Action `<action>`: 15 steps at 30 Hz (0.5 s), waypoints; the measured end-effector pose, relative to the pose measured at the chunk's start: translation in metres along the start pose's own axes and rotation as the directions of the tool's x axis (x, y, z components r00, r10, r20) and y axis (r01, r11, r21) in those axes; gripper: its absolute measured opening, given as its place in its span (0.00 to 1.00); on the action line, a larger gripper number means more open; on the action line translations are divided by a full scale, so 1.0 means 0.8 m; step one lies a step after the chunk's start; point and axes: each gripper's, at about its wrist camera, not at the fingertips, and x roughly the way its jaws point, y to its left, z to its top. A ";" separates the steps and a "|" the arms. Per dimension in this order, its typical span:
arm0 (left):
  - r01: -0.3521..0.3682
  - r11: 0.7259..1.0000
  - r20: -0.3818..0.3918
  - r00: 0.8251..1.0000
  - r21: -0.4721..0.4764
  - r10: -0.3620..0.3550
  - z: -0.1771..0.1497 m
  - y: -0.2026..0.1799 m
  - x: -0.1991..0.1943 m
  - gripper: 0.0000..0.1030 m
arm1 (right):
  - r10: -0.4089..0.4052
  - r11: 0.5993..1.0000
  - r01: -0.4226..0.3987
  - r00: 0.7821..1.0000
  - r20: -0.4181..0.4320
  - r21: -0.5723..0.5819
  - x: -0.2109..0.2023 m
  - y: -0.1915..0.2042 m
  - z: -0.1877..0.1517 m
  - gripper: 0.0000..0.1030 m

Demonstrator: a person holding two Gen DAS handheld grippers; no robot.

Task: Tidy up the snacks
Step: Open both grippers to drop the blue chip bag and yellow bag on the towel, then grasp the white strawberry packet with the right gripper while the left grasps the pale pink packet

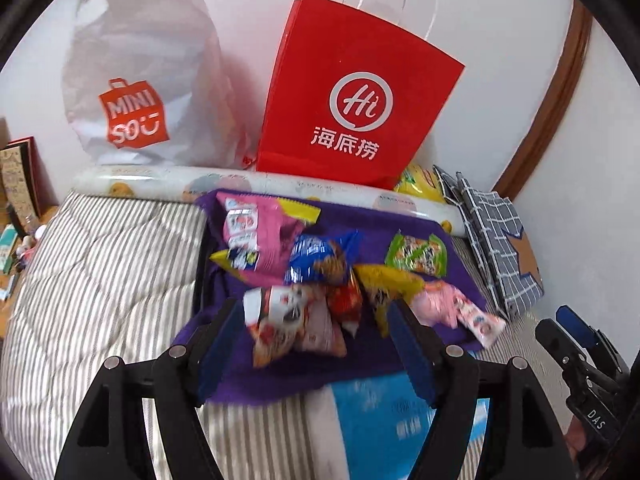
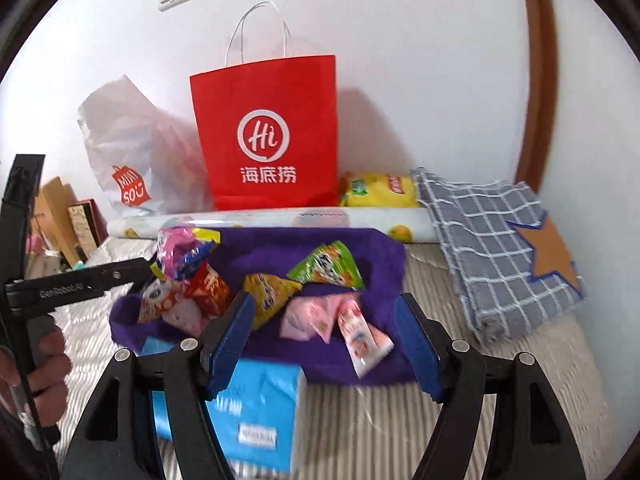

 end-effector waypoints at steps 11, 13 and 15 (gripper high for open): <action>-0.064 0.998 -0.039 0.997 -0.005 0.064 -0.072 0.007 -0.056 0.70 | 0.067 0.998 -0.065 0.990 -0.122 0.020 -0.052 0.012 -0.082 0.70; -0.073 0.997 -0.050 0.996 -0.003 0.073 -0.085 0.008 -0.065 0.70 | 0.082 0.997 -0.079 0.986 -0.147 0.022 -0.059 0.016 -0.102 0.70; -0.082 0.997 -0.055 0.995 0.000 0.082 -0.098 0.010 -0.076 0.70 | 0.109 0.994 -0.107 0.979 -0.175 0.024 -0.064 0.019 -0.121 0.70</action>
